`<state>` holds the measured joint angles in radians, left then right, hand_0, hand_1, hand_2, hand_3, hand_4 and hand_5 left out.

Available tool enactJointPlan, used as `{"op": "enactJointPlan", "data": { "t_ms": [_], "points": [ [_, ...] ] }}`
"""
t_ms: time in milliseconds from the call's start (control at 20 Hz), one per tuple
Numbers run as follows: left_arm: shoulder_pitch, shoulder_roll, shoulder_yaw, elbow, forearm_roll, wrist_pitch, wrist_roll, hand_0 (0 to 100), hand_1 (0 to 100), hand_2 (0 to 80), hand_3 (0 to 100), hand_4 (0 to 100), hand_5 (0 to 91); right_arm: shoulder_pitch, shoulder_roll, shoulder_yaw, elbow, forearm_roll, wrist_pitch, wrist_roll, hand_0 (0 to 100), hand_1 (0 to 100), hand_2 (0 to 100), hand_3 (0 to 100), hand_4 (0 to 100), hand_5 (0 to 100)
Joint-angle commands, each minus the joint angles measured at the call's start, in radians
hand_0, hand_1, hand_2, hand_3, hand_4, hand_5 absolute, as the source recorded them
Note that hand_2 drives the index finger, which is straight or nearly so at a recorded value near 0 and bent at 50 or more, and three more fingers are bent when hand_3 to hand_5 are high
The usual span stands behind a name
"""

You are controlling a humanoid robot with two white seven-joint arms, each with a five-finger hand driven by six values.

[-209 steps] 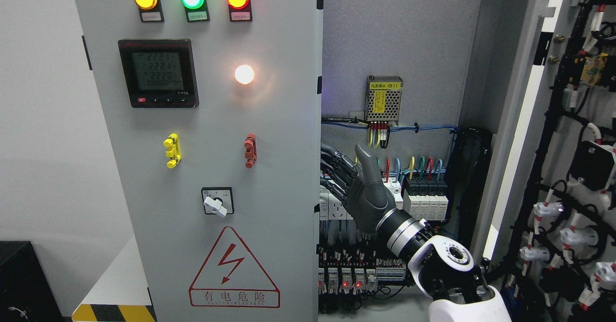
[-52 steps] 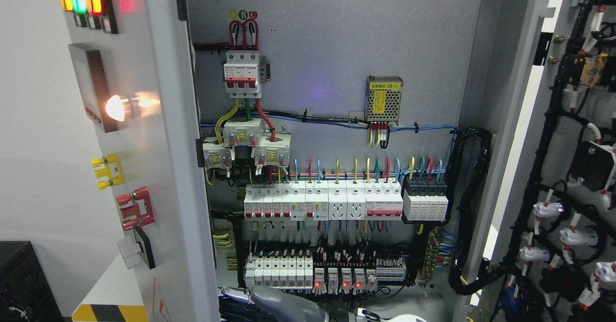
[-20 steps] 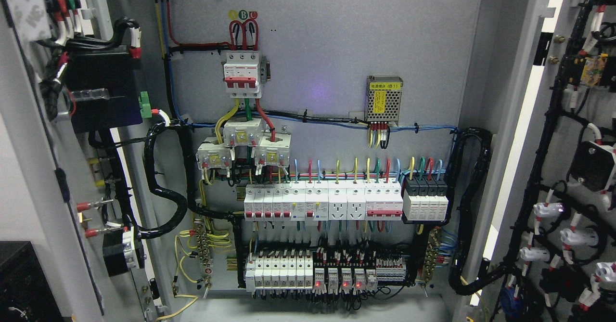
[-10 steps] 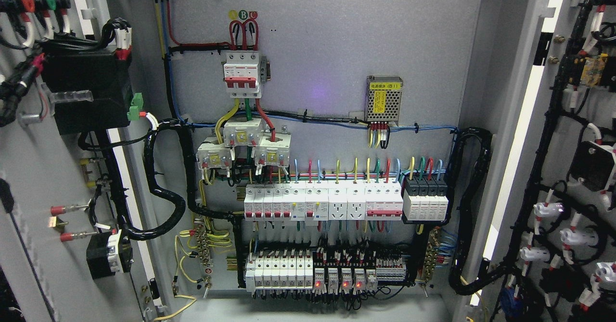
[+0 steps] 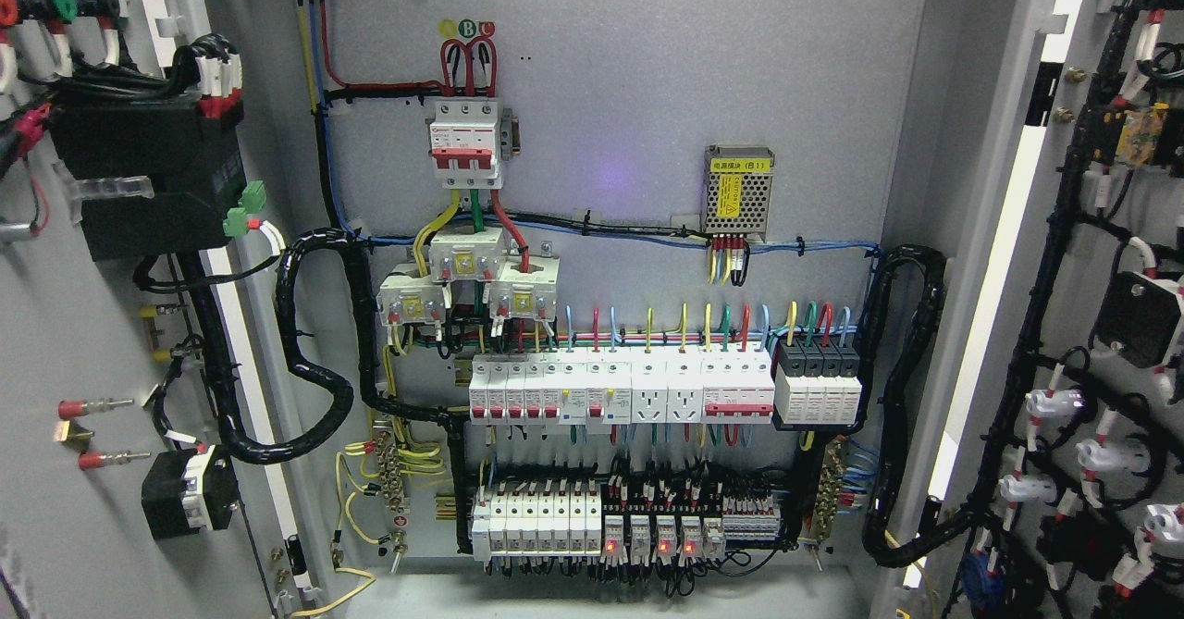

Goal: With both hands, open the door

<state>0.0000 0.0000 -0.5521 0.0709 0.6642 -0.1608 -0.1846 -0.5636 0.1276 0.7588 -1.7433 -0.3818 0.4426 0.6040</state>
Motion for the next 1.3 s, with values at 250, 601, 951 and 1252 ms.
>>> {"op": "enactJointPlan", "data": {
  "t_ms": [250,601,951,1252],
  "points": [
    [-0.014,-0.002,0.001,0.000,0.000,0.000,-0.004,0,0,0.0,0,0,0.0,-0.004,0.021,0.028,0.013,0.003,-0.001,-0.001,0,0,0,0,0,0],
    [-0.014,-0.002,0.000,0.000,0.000,0.000,-0.004,0,0,0.0,0,0,0.0,0.008,-0.026,-0.067,0.008,0.003,-0.002,-0.001,0,0,0,0,0,0],
    [-0.014,-0.002,0.000,0.000,0.000,0.000,-0.004,0,0,0.0,0,0,0.0,0.050,-0.140,-0.180,-0.011,-0.009,-0.036,0.000,0,0,0,0,0,0],
    [-0.014,-0.002,0.000,0.000,0.000,0.000,-0.004,0,0,0.0,0,0,0.0,0.175,-0.192,-0.228,-0.079,-0.009,-0.231,-0.001,0,0,0,0,0,0]
  ]
}}
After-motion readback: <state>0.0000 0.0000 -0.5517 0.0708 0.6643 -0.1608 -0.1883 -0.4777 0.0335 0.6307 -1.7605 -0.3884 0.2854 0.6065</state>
